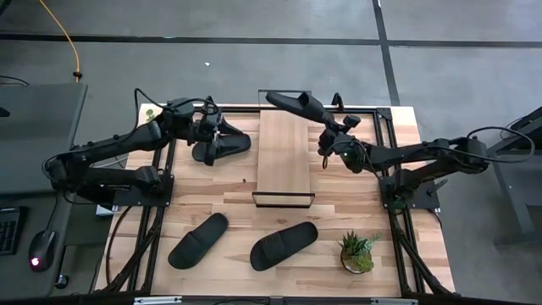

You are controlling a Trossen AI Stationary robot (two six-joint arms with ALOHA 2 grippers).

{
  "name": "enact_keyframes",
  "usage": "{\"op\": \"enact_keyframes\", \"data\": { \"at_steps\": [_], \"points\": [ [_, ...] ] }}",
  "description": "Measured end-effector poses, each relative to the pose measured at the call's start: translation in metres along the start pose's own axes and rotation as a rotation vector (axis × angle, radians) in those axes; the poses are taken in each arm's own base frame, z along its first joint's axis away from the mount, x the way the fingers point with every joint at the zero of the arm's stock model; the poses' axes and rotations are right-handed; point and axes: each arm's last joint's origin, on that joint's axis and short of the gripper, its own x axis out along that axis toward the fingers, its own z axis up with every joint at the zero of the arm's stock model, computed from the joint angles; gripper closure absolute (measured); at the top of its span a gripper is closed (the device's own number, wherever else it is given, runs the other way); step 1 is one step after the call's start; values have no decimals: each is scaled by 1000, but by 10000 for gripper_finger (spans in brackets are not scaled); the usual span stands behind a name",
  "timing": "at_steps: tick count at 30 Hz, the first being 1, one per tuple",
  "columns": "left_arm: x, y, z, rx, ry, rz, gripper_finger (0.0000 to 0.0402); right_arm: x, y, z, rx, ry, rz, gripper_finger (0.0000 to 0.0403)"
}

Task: Pick and place slides into the shelf
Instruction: Put the black slide on the shelf

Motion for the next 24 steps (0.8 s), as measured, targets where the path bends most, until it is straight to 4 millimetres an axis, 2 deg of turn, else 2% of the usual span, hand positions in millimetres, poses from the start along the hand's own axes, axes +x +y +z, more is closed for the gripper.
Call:
{"op": "enact_keyframes", "data": {
  "at_steps": [11,24],
  "points": [
    [0,2,0,12,3,53,189,22,35,0,-207,10,-28,389],
    [0,2,0,16,-3,67,190,52,53,-5,-322,-56,-79,398]
  ]
}}
